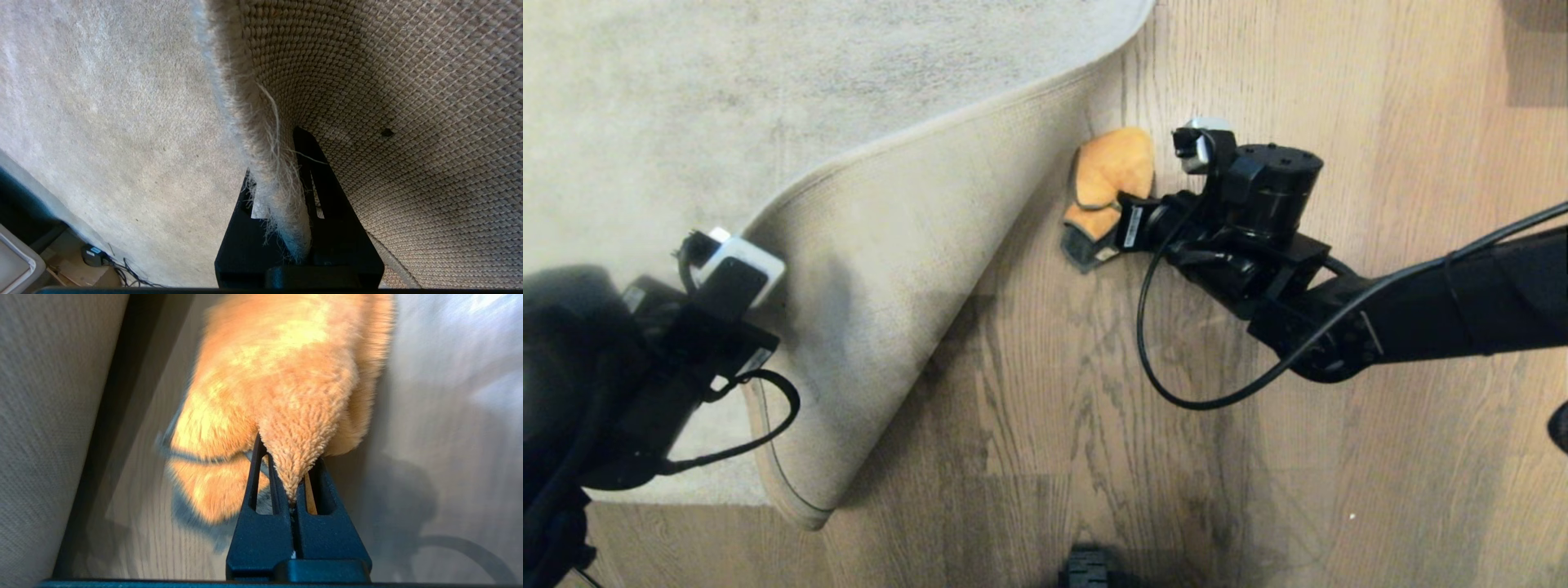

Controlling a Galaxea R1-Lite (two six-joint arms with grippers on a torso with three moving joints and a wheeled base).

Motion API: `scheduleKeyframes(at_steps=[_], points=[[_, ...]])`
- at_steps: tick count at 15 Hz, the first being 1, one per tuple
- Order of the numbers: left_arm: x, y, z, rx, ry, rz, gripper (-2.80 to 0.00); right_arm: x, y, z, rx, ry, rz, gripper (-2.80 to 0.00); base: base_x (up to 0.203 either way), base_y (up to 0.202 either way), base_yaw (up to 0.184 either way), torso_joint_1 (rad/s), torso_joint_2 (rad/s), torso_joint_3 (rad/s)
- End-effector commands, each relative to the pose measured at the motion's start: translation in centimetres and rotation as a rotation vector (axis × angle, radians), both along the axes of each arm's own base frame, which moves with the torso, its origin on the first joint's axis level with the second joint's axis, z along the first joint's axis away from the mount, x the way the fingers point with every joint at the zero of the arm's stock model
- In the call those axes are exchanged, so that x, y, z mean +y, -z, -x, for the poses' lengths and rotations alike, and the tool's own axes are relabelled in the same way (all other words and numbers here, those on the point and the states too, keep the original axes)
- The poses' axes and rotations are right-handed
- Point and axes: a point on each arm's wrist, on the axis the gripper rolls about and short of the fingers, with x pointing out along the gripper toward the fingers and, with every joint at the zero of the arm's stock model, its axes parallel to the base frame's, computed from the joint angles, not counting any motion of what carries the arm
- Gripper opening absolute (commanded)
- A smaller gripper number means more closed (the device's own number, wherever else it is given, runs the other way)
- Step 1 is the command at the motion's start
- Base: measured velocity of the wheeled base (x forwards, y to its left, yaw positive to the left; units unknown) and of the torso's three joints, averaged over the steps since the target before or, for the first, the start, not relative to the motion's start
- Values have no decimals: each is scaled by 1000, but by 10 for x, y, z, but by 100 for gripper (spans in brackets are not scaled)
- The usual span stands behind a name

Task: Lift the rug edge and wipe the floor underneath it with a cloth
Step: Wipe the floor under the carpet with a rag

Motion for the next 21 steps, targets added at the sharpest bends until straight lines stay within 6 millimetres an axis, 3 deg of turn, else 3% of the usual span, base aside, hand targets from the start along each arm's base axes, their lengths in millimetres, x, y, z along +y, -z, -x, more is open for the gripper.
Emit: scheduleKeyframes(at_steps=[1,6,11,14,21], points=[[0,-1,0,-5,-2,-3,-280,-18,-17,10,-23,22,-14,-280,0,0,0,0,0,0],[0,-1,0,-9,-2,-2,-280,-74,5,28,73,126,42,-280,0,0,0,0,0,0],[0,-1,0,-9,-1,-2,-280,-97,55,71,212,130,125,-280,0,0,0,0,0,0],[0,-1,0,-9,-1,-3,-280,-83,87,98,230,44,146,-280,0,0,0,0,0,0],[-1,1,-2,0,2,-4,-280,-26,142,103,261,-117,191,-280,0,0,0,0,0,0]])
